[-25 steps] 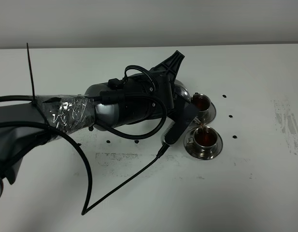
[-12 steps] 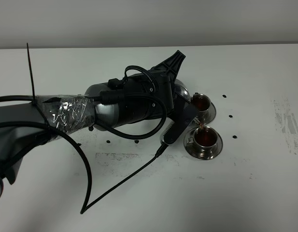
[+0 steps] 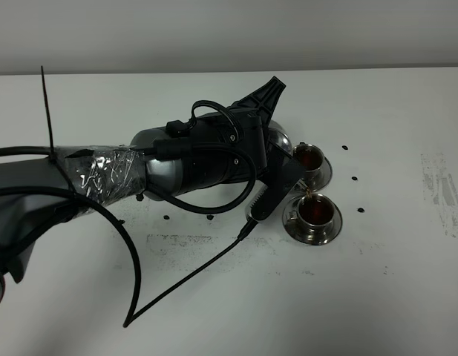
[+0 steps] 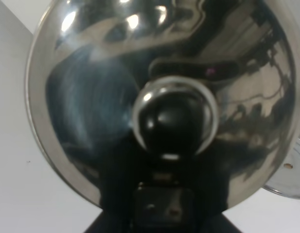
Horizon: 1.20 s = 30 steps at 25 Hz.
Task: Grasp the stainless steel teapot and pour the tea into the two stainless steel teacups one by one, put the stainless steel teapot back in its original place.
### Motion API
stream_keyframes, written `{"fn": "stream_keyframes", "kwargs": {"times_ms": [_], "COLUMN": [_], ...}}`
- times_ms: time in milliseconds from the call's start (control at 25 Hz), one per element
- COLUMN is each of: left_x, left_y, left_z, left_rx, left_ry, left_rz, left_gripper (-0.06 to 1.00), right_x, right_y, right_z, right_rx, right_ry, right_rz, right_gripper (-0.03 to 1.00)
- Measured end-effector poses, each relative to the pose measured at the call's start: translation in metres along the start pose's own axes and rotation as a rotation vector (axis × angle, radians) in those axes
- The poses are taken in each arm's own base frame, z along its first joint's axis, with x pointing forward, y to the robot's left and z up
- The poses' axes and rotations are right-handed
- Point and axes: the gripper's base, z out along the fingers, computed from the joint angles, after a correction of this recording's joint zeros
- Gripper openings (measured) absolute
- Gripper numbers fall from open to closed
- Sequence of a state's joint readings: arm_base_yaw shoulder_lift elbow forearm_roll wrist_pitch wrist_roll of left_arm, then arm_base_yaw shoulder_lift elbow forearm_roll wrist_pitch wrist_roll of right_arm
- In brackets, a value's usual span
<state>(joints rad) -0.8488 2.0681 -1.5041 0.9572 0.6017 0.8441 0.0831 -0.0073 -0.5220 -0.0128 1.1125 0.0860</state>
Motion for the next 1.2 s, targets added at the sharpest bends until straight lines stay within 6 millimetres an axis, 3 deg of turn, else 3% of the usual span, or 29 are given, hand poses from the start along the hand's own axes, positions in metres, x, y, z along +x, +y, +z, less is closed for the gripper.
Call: {"fn": "stream_keyframes", "kwargs": {"times_ms": [1200], "left_x": [-0.0009], "left_y": [0.0013], "left_z": [0.0], "left_rx": [-0.015], "left_ry": [-0.01], "left_rz": [0.003], "left_gripper": [0.19], "right_x": [0.0], "right_y": [0.0], "right_z": [0.0], "right_rx": [0.0], "right_ry": [0.0], "right_rz": [0.0], "right_gripper": [0.52]}}
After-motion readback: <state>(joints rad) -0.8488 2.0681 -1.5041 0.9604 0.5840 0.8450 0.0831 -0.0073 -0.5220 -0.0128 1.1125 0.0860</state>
